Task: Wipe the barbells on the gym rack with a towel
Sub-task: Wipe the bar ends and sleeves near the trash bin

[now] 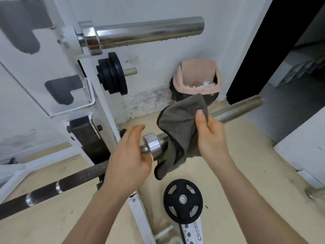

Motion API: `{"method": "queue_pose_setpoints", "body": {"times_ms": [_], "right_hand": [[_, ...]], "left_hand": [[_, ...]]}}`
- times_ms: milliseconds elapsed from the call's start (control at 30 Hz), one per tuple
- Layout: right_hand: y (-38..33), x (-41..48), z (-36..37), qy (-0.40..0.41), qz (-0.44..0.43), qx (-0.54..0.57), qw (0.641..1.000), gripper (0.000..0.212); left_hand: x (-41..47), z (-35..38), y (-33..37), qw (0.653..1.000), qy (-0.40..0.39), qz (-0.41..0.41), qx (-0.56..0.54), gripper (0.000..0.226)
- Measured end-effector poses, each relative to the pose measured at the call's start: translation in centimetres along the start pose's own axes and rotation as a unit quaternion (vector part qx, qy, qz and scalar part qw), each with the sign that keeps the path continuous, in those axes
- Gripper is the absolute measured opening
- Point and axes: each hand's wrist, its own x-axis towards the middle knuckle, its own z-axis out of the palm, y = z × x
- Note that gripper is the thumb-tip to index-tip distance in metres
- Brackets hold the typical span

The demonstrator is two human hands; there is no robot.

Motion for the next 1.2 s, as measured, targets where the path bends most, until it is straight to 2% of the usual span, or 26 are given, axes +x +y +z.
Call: {"method": "queue_pose_setpoints", "body": {"times_ms": [67,133,200,267,433,500,600,667,800,833,900,967,1033,1100,1167,1200], "right_hand": [[-1.3,-1.8,-1.6,0.061,-0.011,0.038,0.997,0.052],[-2.2,-4.0,0.3,0.048,-0.039,0.006,0.998,0.049],[-1.4,-5.9,4.3,-0.017,-0.091,-0.127,0.988,0.042],[0.6,-7.0,7.9,-0.074,-0.148,-0.267,0.949,0.049],[0.4,-4.7,9.6,-0.022,-0.127,-0.376,0.918,0.043],[-0.9,-2.8,9.8,-0.053,-0.105,-0.402,0.908,0.037],[-2.0,1.3,10.0,-0.134,-0.011,-0.397,0.908,0.038],[-2.2,3.3,9.9,-0.152,0.032,-0.382,0.911,0.038],[-1.1,3.6,9.3,-0.088,-0.017,-0.383,0.919,0.035],[-0.8,3.7,9.0,-0.084,-0.026,-0.386,0.918,0.034],[-0.1,4.6,8.5,-0.115,-0.019,-0.397,0.911,0.035],[0.1,6.2,8.1,-0.122,-0.021,-0.422,0.898,0.039],[0.1,6.9,7.1,-0.059,-0.056,-0.426,0.901,0.04],[0.1,5.6,6.0,-0.018,-0.096,-0.342,0.935,0.037],[-0.3,2.2,6.0,-0.047,-0.142,-0.24,0.959,0.039],[-0.3,0.2,6.5,-0.076,-0.175,-0.234,0.953,0.042]], "left_hand": [[0.4,-0.3,-0.8,0.997,-0.07,-0.023,0.038,0.07],[0.4,0.0,-1.3,0.992,-0.113,-0.018,0.049,0.064],[0.5,0.2,-1.5,0.992,-0.11,0.014,0.056,0.034],[0.5,0.1,-1.6,0.991,-0.1,0.045,0.077,0.008],[0.6,-0.1,-2.1,0.993,-0.109,0.028,0.035,0.024],[0.9,0.0,-1.9,0.992,-0.123,0.001,0.031,0.021],[1.0,-0.4,-1.6,0.991,-0.134,-0.012,0.011,0.011],[0.7,-0.6,-1.4,0.991,-0.131,-0.013,-0.025,0.02],[0.2,-0.9,-1.2,0.991,-0.1,-0.023,-0.081,0.022],[0.0,-0.8,-1.2,0.992,-0.092,-0.023,-0.084,0.029],[-0.2,-0.6,-1.4,0.995,-0.064,-0.015,-0.08,0.047],[-0.4,-0.6,-1.5,0.995,-0.041,-0.003,-0.091,0.052],[-0.7,-0.6,-1.6,0.993,-0.01,0.002,-0.12,0.048],[-0.8,-0.7,-1.3,0.989,0.026,-0.011,-0.143,0.046],[-0.4,-0.6,-0.8,0.99,0.022,-0.044,-0.135,0.042],[-0.1,-0.2,-0.8,0.994,0.01,-0.043,-0.1,0.036]]}}
